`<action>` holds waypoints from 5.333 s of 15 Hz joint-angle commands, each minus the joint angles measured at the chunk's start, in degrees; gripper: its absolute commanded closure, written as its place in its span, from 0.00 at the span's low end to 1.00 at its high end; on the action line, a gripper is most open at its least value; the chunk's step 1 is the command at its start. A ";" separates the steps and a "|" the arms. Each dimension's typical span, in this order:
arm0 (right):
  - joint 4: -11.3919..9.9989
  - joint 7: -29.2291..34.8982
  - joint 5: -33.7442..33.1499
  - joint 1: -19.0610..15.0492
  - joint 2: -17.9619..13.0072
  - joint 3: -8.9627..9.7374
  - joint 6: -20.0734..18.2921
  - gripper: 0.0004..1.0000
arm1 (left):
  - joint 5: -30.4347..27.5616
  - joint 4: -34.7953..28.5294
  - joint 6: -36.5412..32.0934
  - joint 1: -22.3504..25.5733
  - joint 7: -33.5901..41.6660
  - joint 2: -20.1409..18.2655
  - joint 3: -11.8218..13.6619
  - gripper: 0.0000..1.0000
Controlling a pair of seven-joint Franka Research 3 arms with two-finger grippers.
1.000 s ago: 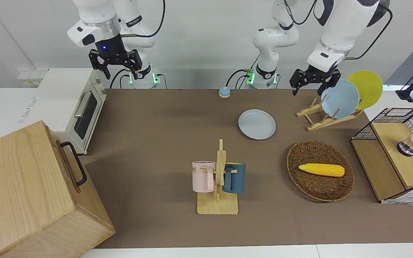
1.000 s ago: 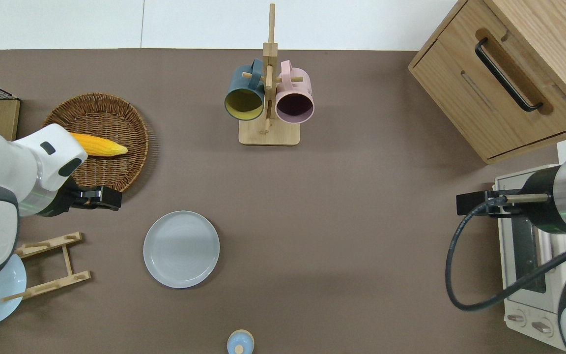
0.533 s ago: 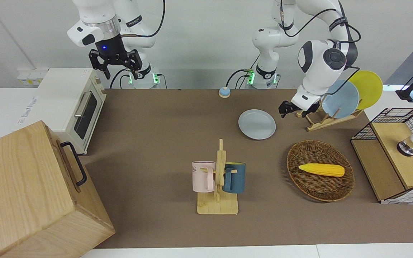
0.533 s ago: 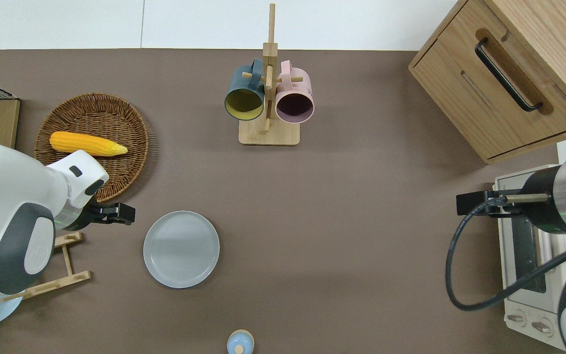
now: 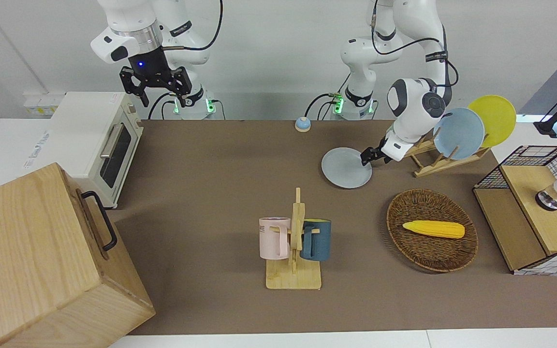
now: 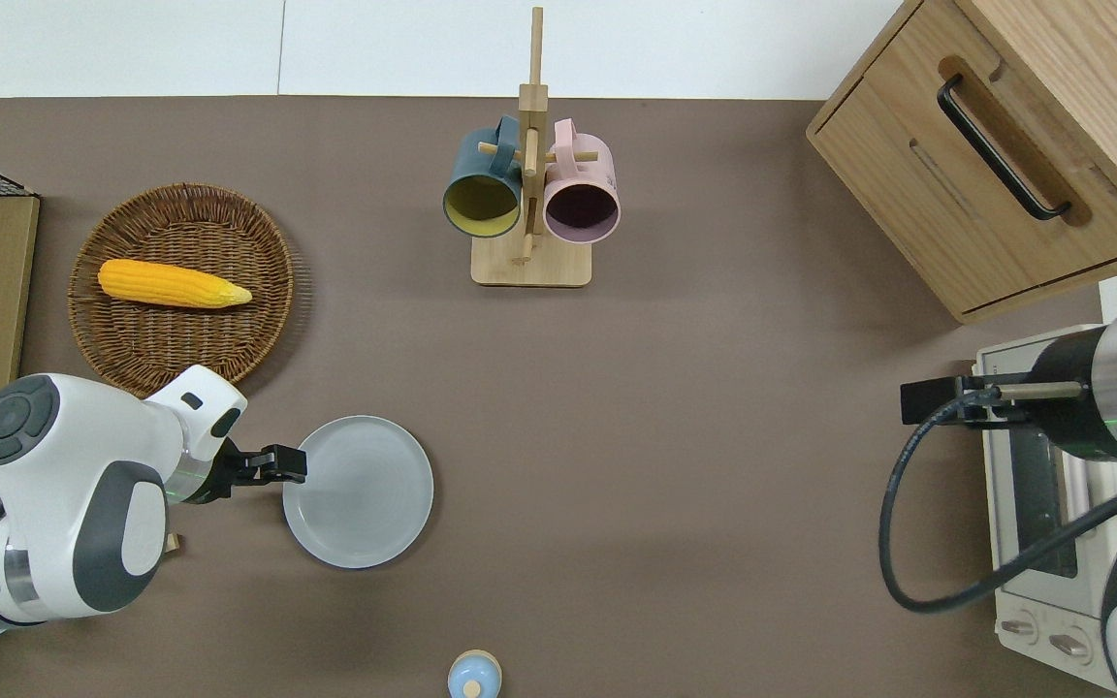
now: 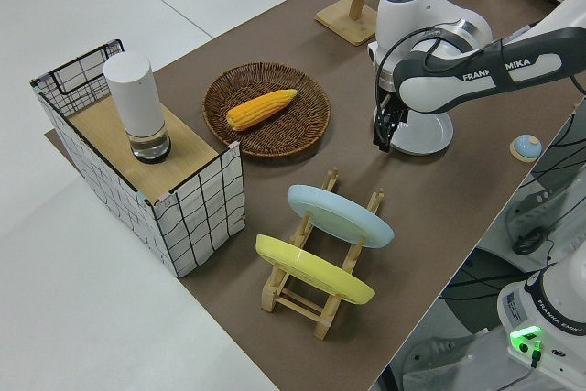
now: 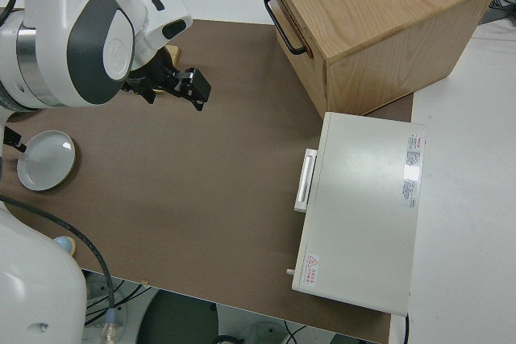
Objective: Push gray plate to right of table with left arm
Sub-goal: 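Move the left gripper down to the edge of the gray plate, then lower the left gripper against the gray plate's rim nearest the robot, then push the gray plate with the left gripper toward the toaster oven side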
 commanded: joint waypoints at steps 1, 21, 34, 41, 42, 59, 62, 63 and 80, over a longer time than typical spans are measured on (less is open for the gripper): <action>-1.56 0.59 1.23 -1.40 -1.57 0.83 0.01 0.00 | -0.83 -3.18 1.60 0.54 -0.48 -1.90 -0.68 0.01; -1.56 0.59 1.23 -1.40 -1.57 0.83 0.01 0.00 | -0.92 -7.84 7.05 0.37 -2.41 -1.55 -2.53 1.00; -1.56 0.59 1.23 -1.40 -1.57 0.83 0.01 0.00 | -5.23 -7.84 11.26 -0.07 -28.75 -1.55 -23.60 1.00; -1.56 0.59 1.23 -1.40 -1.57 0.83 0.01 0.00 | -6.11 -7.23 18.91 -4.72 -41.43 1.09 -28.81 1.00; -1.56 0.59 1.23 -1.40 -1.57 0.83 0.01 0.00 | -6.11 -7.14 19.79 -5.78 -42.40 1.35 -28.81 1.00; -1.56 0.59 1.23 -1.40 -1.57 0.83 0.01 0.00 | -6.37 0.15 27.44 -28.45 -53.82 10.14 -14.84 1.00; -1.56 0.59 1.23 -1.40 -1.57 0.83 0.01 0.00 | -6.28 1.38 27.44 -32.32 -54.45 11.28 -11.24 1.00; -1.56 0.59 1.23 -1.40 -1.57 0.83 0.01 0.00 | -6.28 1.74 27.79 -33.29 -54.53 11.63 -10.45 1.00; -1.56 0.59 1.23 -1.40 -1.57 0.83 0.01 0.00 | -6.28 5.69 30.79 -35.85 -54.97 16.03 -7.28 0.03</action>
